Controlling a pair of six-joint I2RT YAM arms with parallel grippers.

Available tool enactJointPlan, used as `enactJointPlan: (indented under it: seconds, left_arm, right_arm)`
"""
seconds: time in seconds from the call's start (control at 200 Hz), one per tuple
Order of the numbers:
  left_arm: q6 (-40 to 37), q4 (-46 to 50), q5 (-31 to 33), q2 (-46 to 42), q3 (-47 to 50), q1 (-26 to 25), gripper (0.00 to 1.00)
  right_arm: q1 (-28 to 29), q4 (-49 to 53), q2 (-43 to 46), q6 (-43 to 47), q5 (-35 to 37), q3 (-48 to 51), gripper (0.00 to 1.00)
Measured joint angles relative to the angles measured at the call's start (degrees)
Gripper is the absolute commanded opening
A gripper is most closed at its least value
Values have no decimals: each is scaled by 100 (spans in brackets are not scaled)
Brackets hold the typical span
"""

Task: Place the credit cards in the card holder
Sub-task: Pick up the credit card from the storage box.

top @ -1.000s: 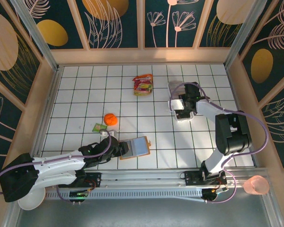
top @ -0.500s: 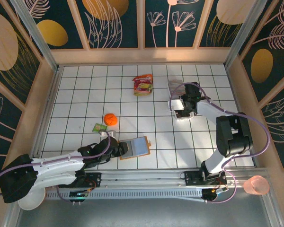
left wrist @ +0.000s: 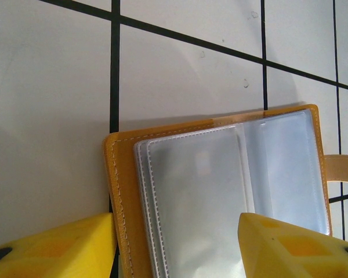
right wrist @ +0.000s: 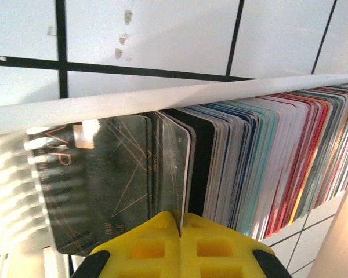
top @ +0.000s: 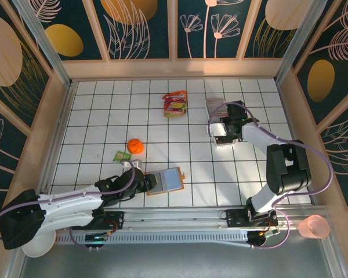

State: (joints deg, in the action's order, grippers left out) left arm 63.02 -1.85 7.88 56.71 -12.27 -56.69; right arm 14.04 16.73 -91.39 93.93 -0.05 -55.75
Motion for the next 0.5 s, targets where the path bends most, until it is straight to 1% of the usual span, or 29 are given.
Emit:
enactJointPlan:
  seconds: [0.165, 0.35, 0.5]
  left_arm:
    - [0, -9, -2, -11, 9, 0, 57]
    - [-2, -11, -17, -59, 31, 0, 57]
    - [0, -28, -24, -153, 85, 0, 57]
  right_arm:
    - [33, 365, 219, -122, 17, -24, 0]
    - [42, 240, 660, -151, 164, -24, 0]
    - [42, 219, 702, -199, 168, -24, 0]
